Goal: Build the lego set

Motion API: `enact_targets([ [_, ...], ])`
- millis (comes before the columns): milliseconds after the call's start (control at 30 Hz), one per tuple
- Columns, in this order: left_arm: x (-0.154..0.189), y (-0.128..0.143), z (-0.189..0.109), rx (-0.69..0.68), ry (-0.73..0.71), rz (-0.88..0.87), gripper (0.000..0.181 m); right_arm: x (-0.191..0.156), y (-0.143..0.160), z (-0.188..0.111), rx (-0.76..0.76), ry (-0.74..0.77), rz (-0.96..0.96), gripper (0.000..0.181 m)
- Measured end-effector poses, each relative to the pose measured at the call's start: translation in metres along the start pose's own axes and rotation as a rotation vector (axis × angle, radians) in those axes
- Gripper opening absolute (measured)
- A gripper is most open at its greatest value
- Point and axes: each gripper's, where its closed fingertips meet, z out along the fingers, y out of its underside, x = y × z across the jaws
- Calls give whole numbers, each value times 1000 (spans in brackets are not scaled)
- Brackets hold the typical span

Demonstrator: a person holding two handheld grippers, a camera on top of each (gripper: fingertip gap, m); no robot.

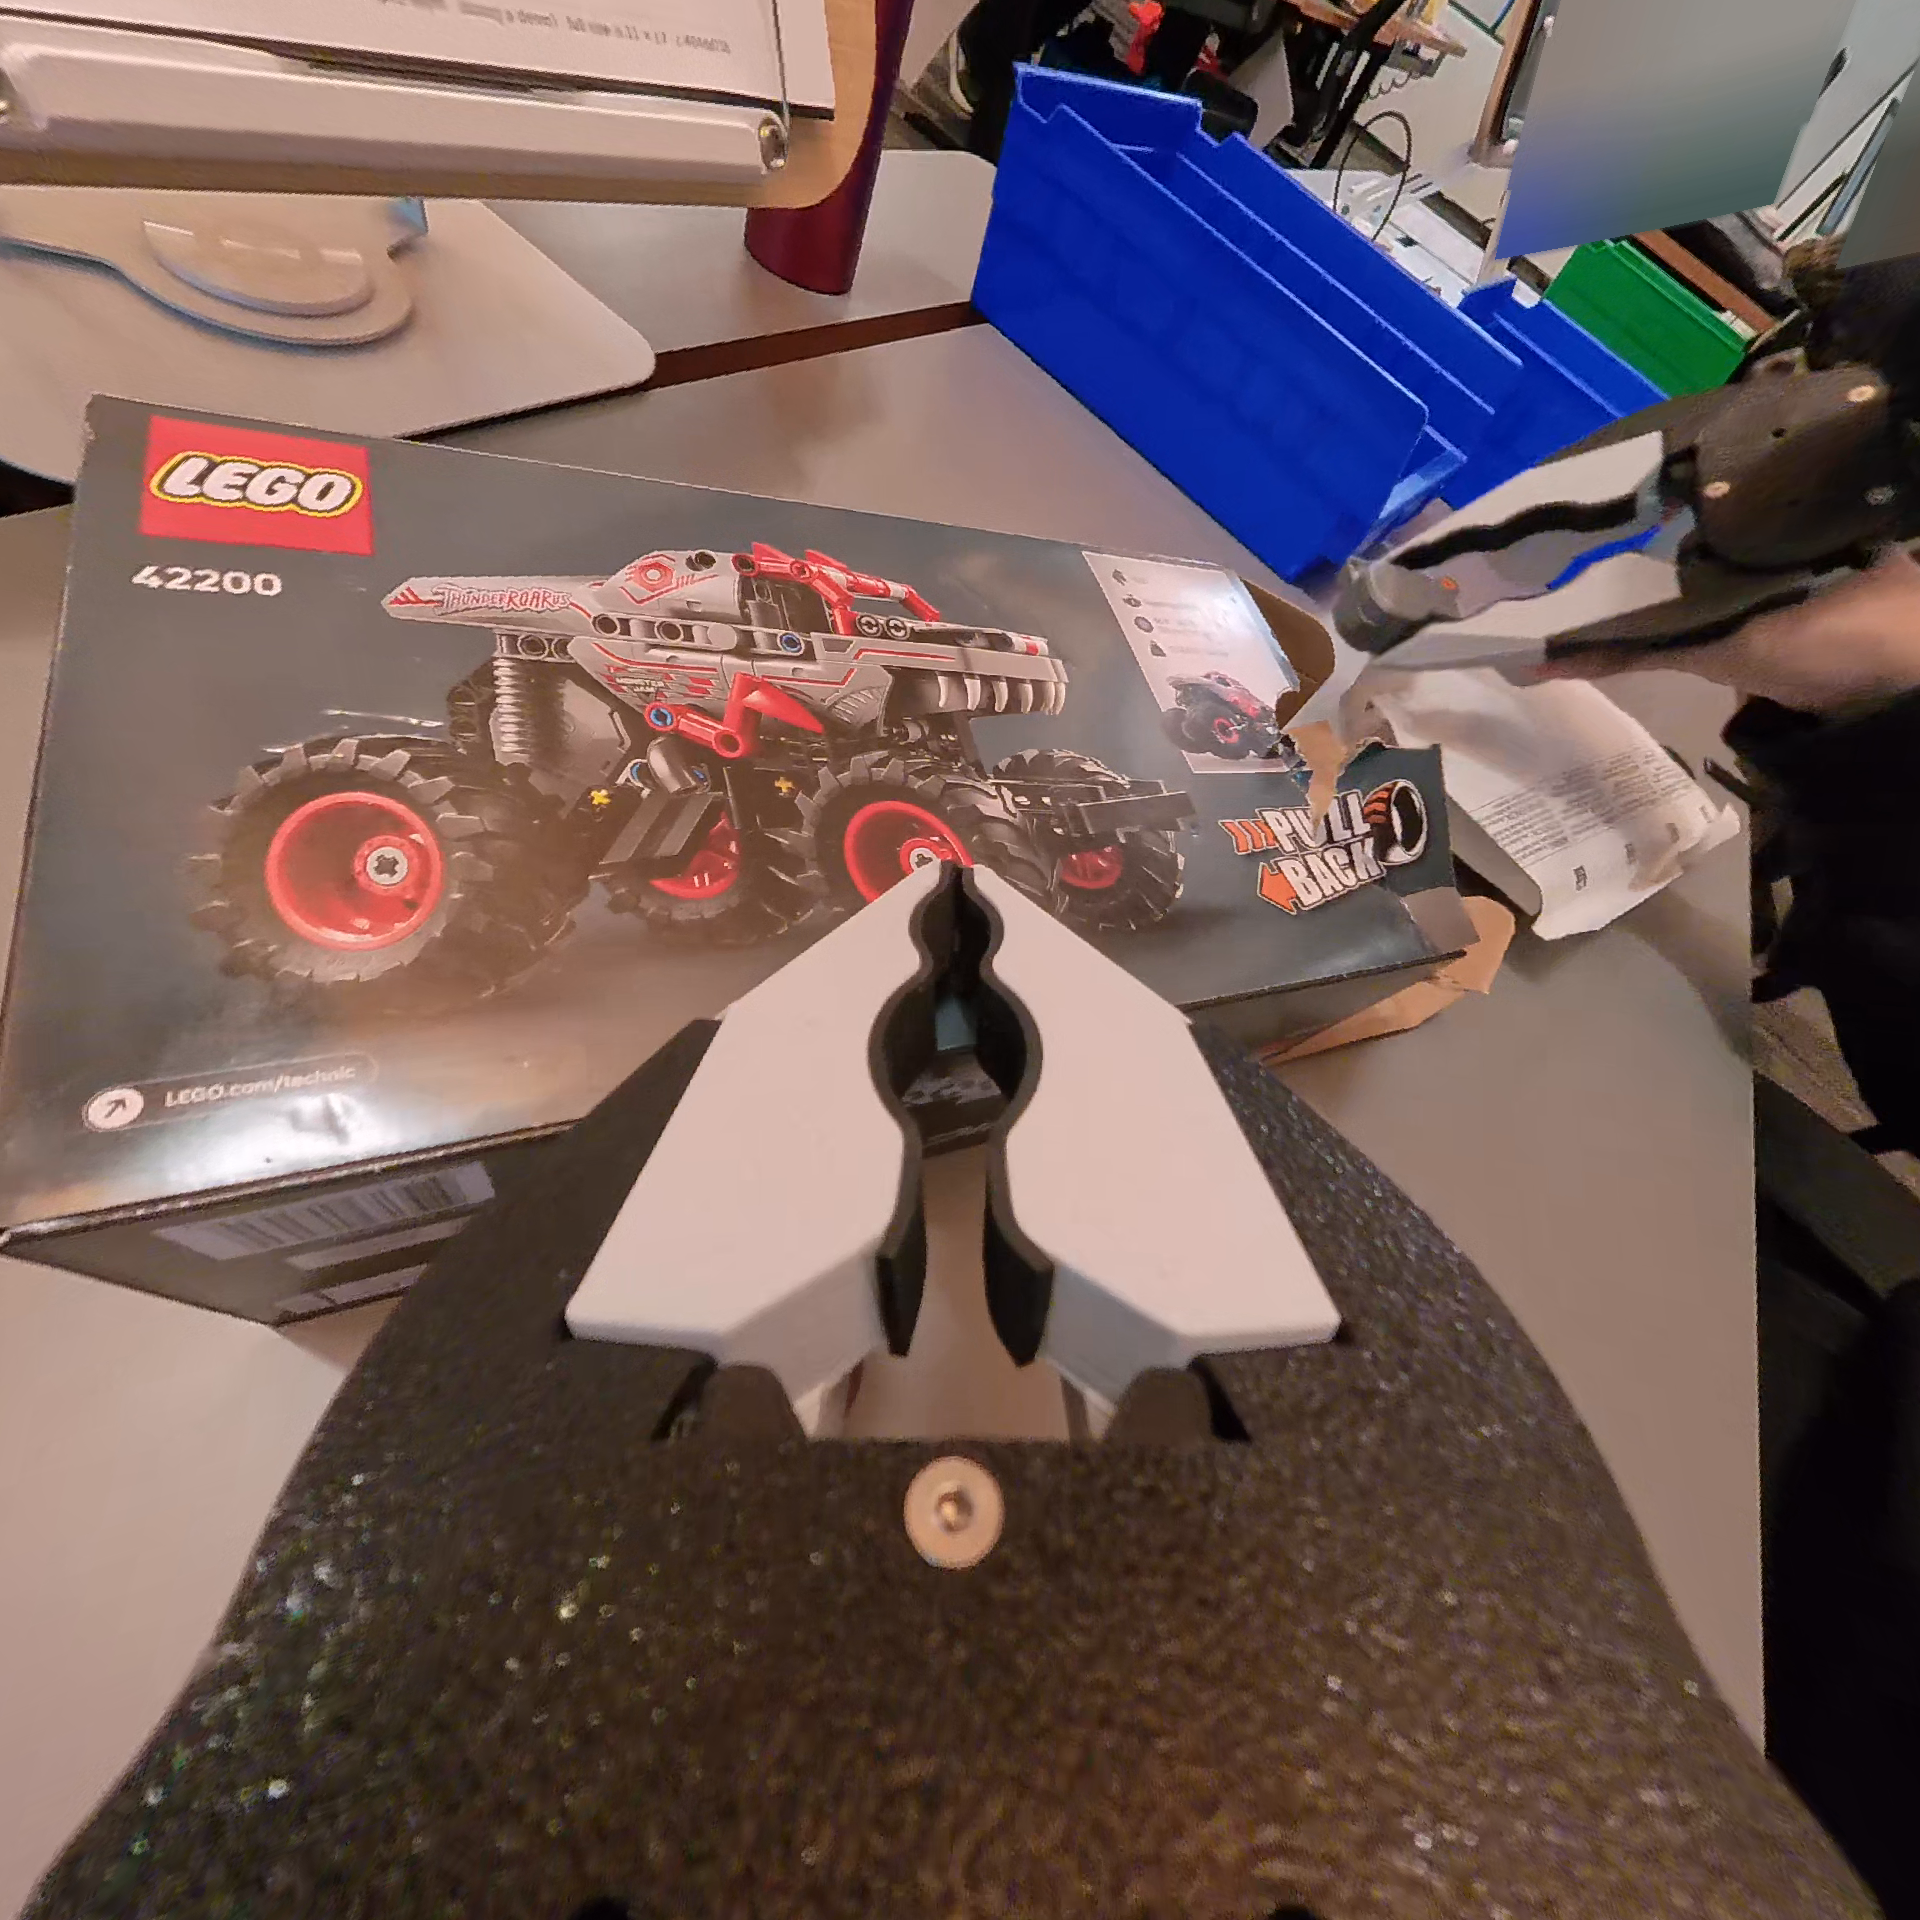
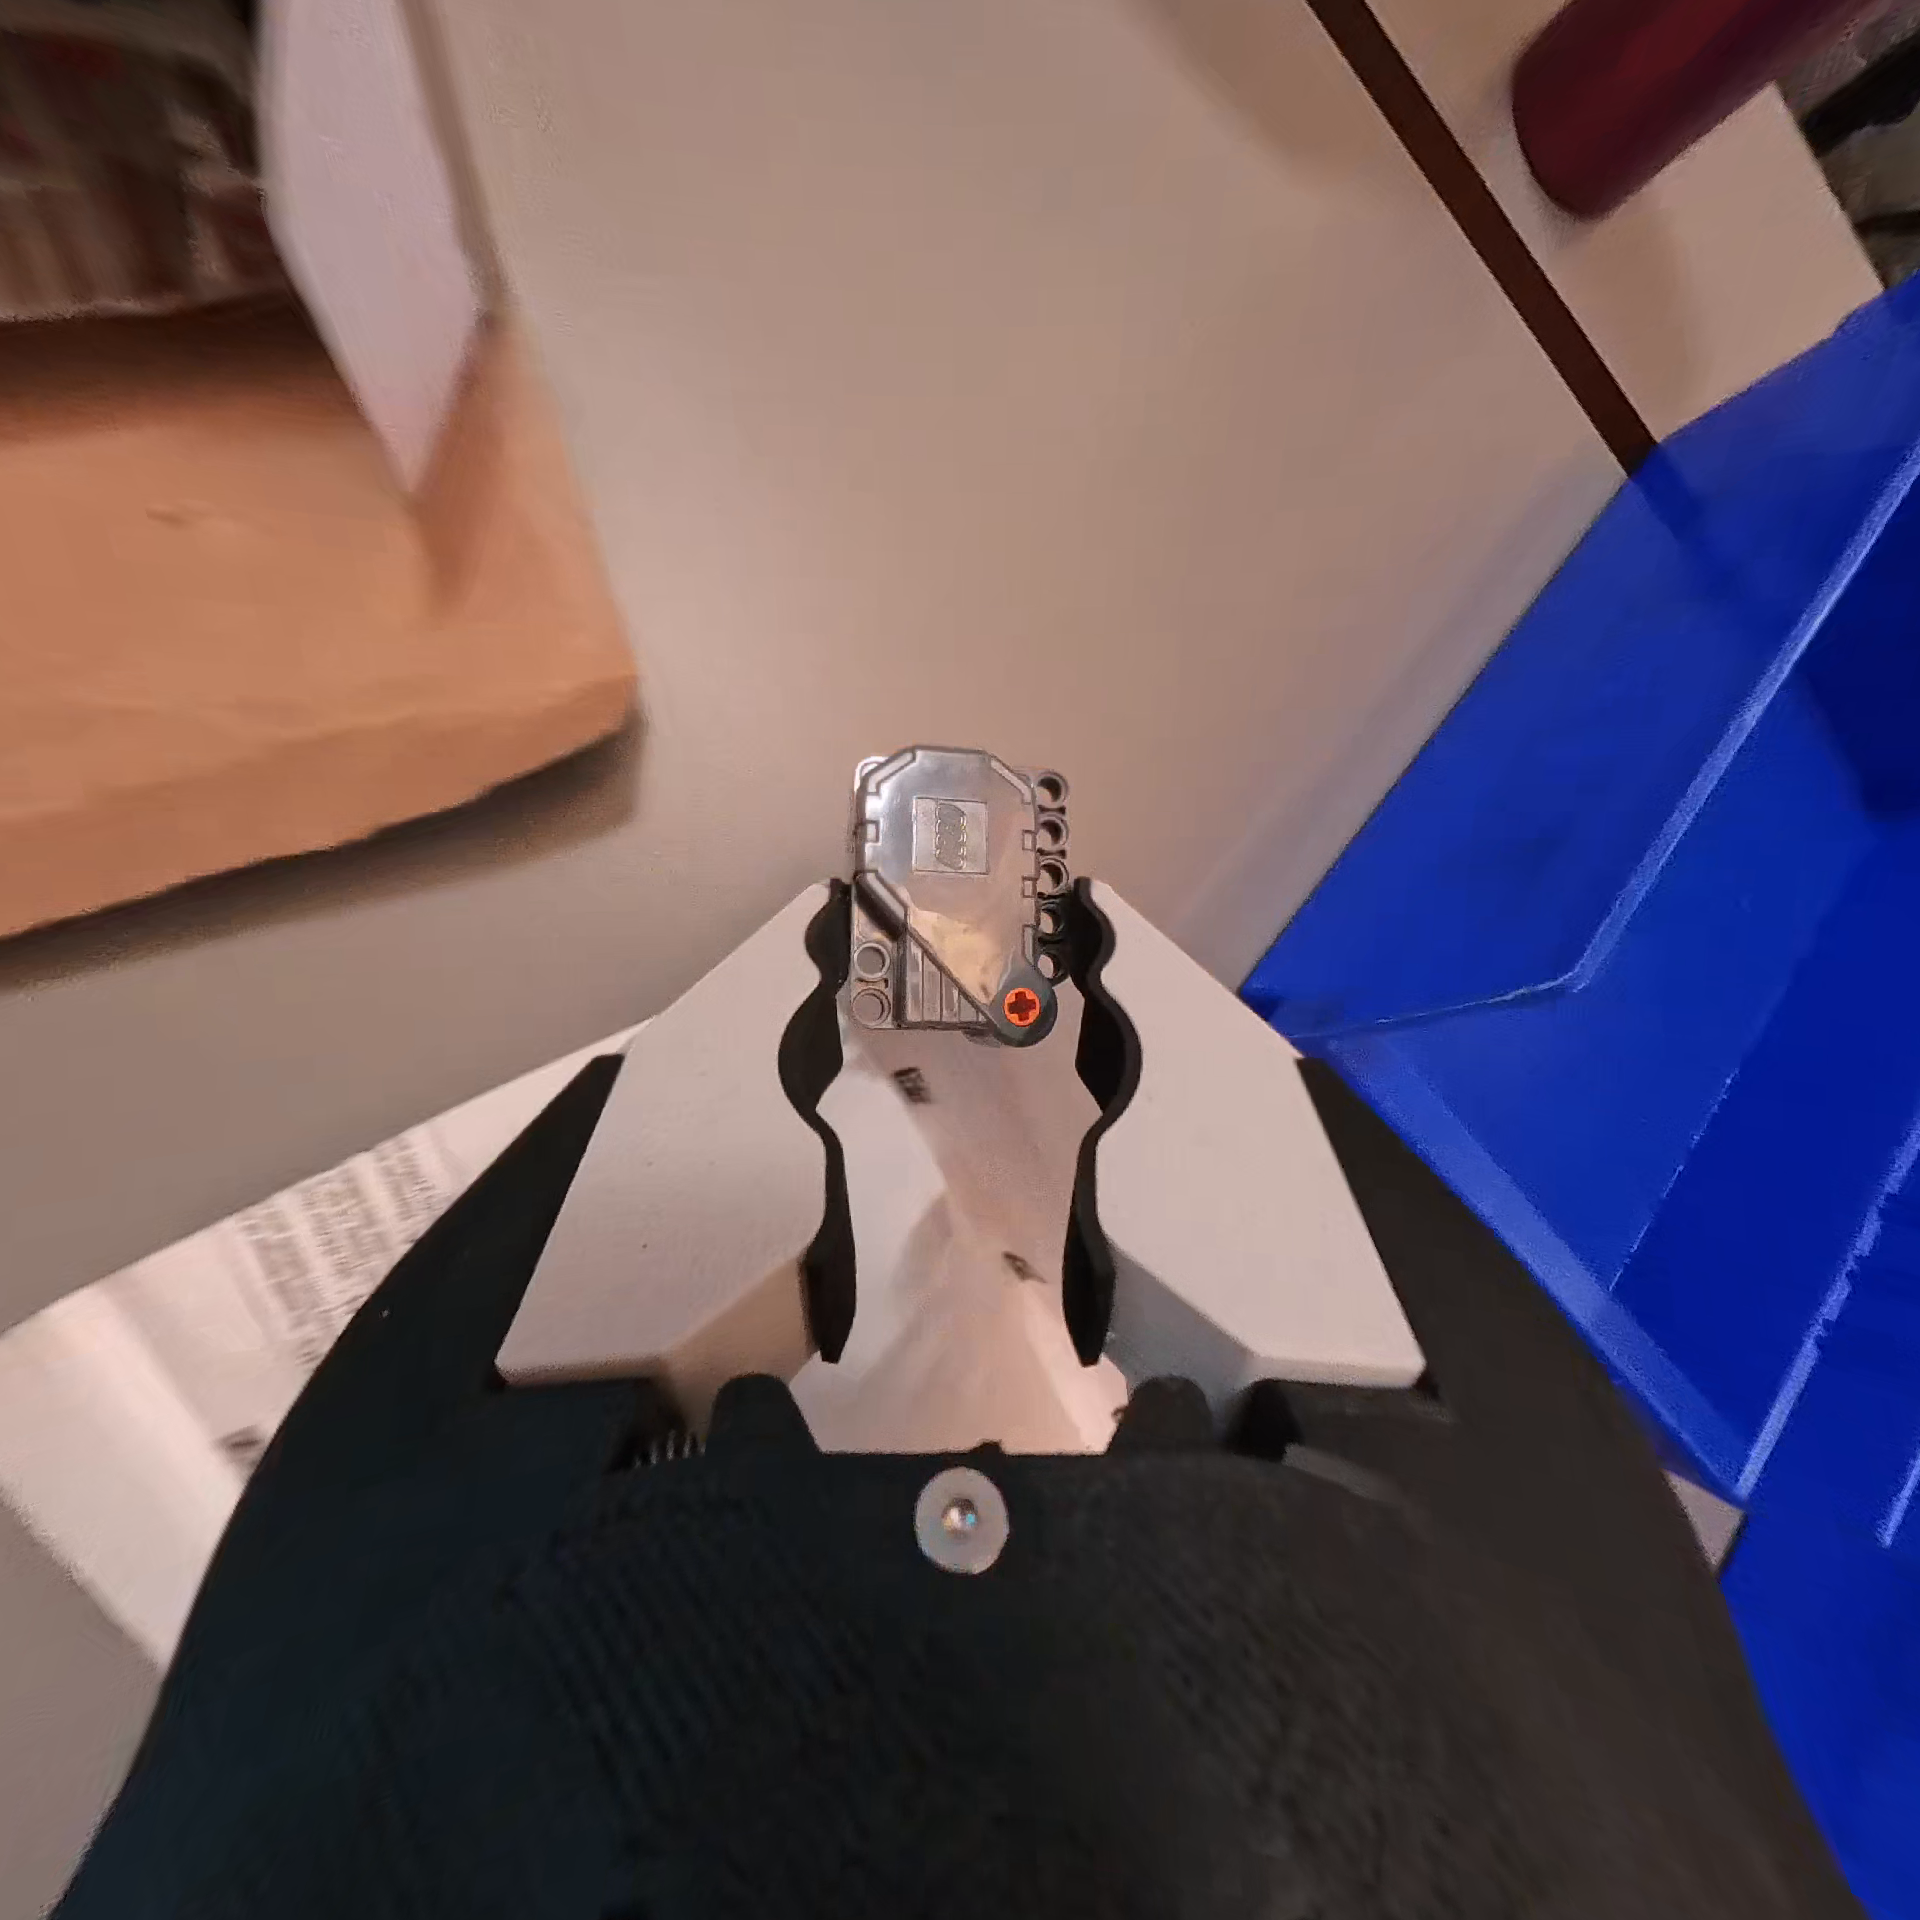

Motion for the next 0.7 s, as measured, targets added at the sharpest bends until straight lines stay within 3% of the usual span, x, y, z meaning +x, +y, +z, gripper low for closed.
enact_targets([
  [200,-11,0,-9,33,-3,-34,0,-6,-16,18,-11,6,-40,41],
  [333,-12,-2,-5,46,19,-31,0,-19,-69,-28,172,54,-25,41],
  [433,-15,-9,7,44,38,-7,0,-60,-114,-70,357,-37,-40,41],
  [533,-19,-22,30,27,66,-1,0,-126,-141,-85,433,-194,-116,41],
  [700,-18,-41,68,28,120,-10,0,-178,-159,-44,375,-196,-165,41],
])
